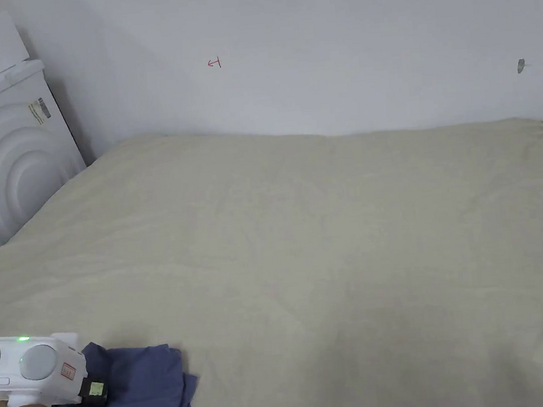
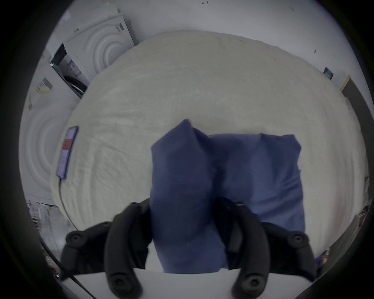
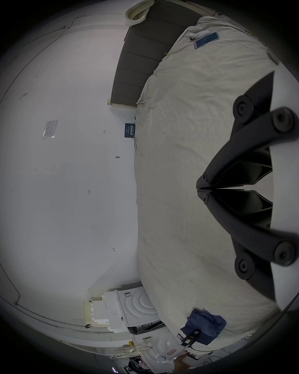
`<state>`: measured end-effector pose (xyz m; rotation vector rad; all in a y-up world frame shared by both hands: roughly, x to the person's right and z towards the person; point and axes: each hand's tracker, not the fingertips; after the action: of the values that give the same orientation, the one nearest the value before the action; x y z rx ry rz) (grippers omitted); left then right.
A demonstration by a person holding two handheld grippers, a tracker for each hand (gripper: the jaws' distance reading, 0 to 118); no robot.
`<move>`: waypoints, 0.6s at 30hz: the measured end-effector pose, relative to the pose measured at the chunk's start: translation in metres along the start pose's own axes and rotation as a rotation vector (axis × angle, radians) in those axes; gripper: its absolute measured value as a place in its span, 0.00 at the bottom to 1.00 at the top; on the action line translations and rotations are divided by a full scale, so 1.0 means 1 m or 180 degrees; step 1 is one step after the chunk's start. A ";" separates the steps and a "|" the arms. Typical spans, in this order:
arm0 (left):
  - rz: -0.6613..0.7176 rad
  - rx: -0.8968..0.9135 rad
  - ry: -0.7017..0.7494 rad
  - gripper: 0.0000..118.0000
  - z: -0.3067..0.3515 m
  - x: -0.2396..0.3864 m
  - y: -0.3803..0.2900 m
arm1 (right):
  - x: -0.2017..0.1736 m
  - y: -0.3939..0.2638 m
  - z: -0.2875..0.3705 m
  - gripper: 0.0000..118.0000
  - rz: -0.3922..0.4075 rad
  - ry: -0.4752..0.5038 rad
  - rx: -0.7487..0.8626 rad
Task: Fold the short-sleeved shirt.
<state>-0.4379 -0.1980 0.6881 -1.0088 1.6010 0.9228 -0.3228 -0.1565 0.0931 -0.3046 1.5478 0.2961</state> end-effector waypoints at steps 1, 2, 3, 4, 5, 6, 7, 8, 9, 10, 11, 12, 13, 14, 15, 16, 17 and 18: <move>-0.0058 0.0011 0.0071 0.67 0.002 0.001 -0.001 | 0.002 -0.001 -0.001 0.00 -0.0007 0.0007 0.0002; -0.0073 0.0024 0.0120 0.76 0.004 0.001 -0.001 | 0.002 -0.001 -0.001 0.00 -0.0007 0.0008 0.0007; -0.0042 0.0037 0.0109 0.90 -0.007 -0.009 -0.001 | 0.002 0.000 -0.001 0.00 -0.0011 0.0009 0.0016; -0.0024 0.0044 0.0120 0.96 -0.003 -0.010 0.000 | 0.002 0.001 0.000 0.00 -0.0026 0.0023 0.0030; 0.0026 0.0106 0.0134 0.98 0.002 -0.011 0.001 | 0.004 0.001 -0.001 0.00 -0.0034 0.0038 0.0033; 0.0054 0.0199 0.0132 0.98 0.008 -0.012 0.001 | 0.004 0.001 0.000 0.00 -0.0036 0.0044 0.0041; 0.0095 0.0279 0.0132 0.98 0.019 -0.011 0.000 | 0.004 0.003 0.001 0.00 -0.0032 0.0055 0.0054; 0.0149 0.0370 0.0140 0.98 0.026 -0.011 0.000 | 0.005 0.004 0.002 0.00 -0.0032 0.0068 0.0064; 0.0162 0.0457 0.0147 0.98 0.035 -0.011 0.001 | 0.006 0.005 0.004 0.00 -0.0033 0.0085 0.0081; 0.0190 0.0557 0.0137 0.98 0.044 -0.011 0.001 | 0.007 0.007 0.005 0.00 -0.0027 0.0095 0.0097; 0.0217 0.0684 0.0130 0.98 0.057 -0.009 -0.001 | 0.008 0.010 0.008 0.00 -0.0022 0.0105 0.0124; 0.0236 0.0783 0.0131 0.98 0.067 -0.007 -0.001 | 0.009 0.012 0.009 0.00 -0.0019 0.0114 0.0147; 0.0279 0.0925 0.0110 0.98 0.079 -0.006 -0.002 | 0.011 0.015 0.012 0.00 -0.0020 0.0130 0.0181; 0.0330 0.1034 0.0094 0.98 0.090 -0.003 -0.002 | 0.012 0.018 0.014 0.00 -0.0010 0.0136 0.0209; 0.0398 0.1124 0.0036 0.98 0.102 0.000 -0.002 | 0.013 0.022 0.015 0.00 0.0009 0.0133 0.0245; 0.0457 0.1232 -0.0061 0.98 0.114 0.002 -0.003 | 0.014 0.026 0.017 0.00 0.0019 0.0131 0.0291; 0.0457 0.1316 -0.0168 0.98 0.126 0.006 -0.004 | 0.016 0.029 0.018 0.00 0.0023 0.0139 0.0321; 0.0474 0.1410 -0.0273 0.98 0.137 0.009 -0.005 | 0.018 0.033 0.019 0.00 0.0031 0.0149 0.0346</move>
<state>-0.3884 -0.0763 0.6490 -0.5418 1.7241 0.6549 -0.3171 -0.1185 0.0754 -0.2202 1.6056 0.2129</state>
